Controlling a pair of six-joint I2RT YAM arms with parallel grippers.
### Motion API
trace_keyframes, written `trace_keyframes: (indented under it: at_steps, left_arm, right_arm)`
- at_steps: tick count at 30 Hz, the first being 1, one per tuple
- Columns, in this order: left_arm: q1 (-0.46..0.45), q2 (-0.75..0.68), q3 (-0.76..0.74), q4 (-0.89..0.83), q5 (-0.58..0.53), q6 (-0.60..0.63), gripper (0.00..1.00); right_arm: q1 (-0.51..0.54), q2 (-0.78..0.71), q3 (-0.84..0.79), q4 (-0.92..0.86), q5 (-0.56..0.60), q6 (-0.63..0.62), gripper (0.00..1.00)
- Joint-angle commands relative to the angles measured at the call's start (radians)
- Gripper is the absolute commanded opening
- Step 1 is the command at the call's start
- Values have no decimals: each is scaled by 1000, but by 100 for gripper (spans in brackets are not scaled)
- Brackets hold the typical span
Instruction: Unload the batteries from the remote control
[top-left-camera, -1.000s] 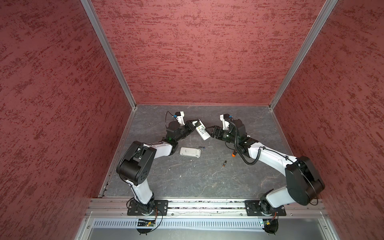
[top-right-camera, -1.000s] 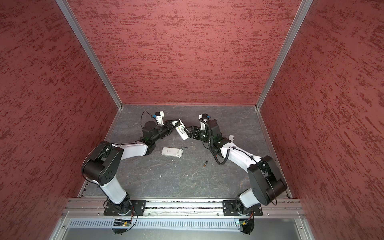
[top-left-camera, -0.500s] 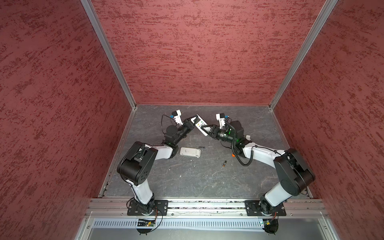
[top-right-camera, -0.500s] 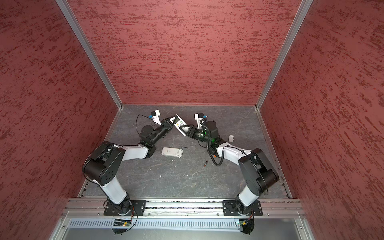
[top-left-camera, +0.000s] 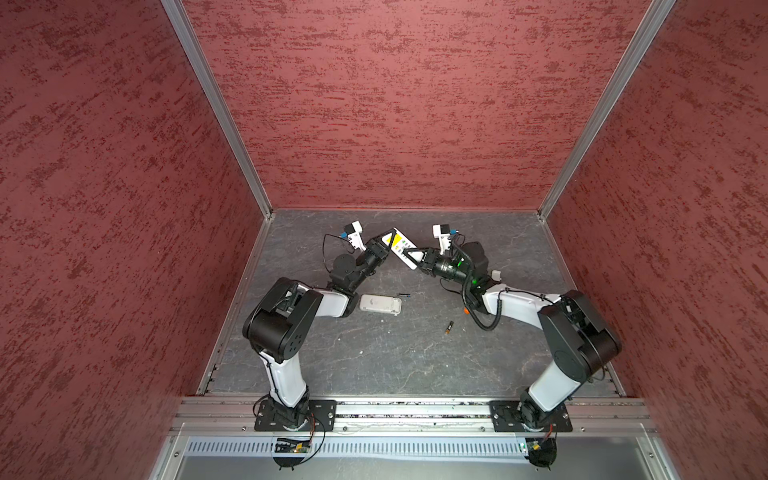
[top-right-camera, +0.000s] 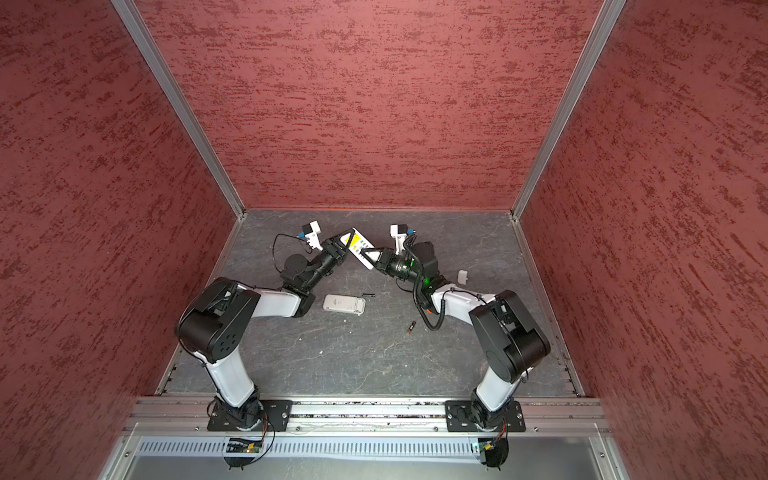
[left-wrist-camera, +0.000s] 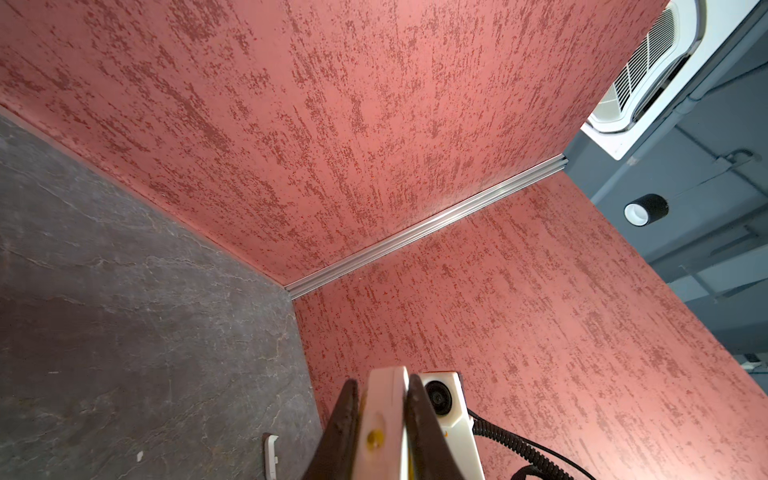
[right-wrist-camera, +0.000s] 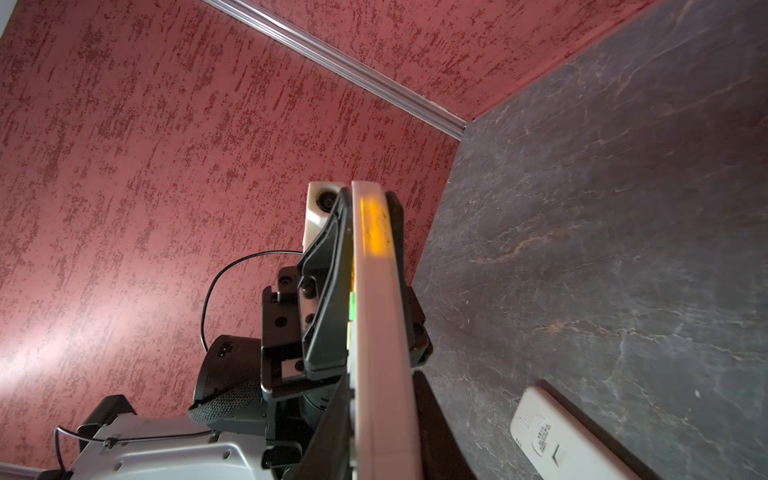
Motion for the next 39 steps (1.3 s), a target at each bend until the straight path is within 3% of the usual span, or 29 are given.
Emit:
trace_keyframes:
  at_steps: [1, 4, 9, 14, 17, 20, 22, 25, 28, 33, 39]
  left_arm:
    - [-5, 6, -7, 2, 4, 28, 8]
    - [-1, -2, -15, -5, 5, 29, 19]
    - [17, -30, -31, -35, 25, 31, 46]
    - [62, -153, -63, -250, 76, 68, 61]
    - [92, -271, -78, -449, 93, 108, 64]
    - [126, -411, -38, -799, 113, 153, 66]
    - [150, -483, 46, -1129, 112, 186, 67]
    - [187, -500, 182, -1481, 172, 210, 68]
    - [208, -476, 311, -1741, 213, 228, 68]
    - [221, -418, 475, -2025, 253, 245, 69]
    - [198, -377, 529, -2124, 274, 191, 70]
  right_arm:
    - [6, -5, 5, 63, -20, -13, 14]
    - [6, -5, 2, 67, -18, -14, 9]
    - [2, -17, 15, 17, -26, -50, 4]
    - [-9, -88, 90, -285, -15, -271, 2]
    - [-9, -130, 157, -529, 39, -474, 1]
    - [-7, -150, 207, -706, 89, -674, 0]
    - [10, -167, 210, -770, 131, -813, 0]
    - [69, -166, 230, -873, 266, -1013, 0]
    - [127, -156, 227, -890, 398, -1128, 0]
    - [231, -135, 227, -879, 564, -1258, 0]
    - [345, -91, 263, -876, 722, -1362, 0]
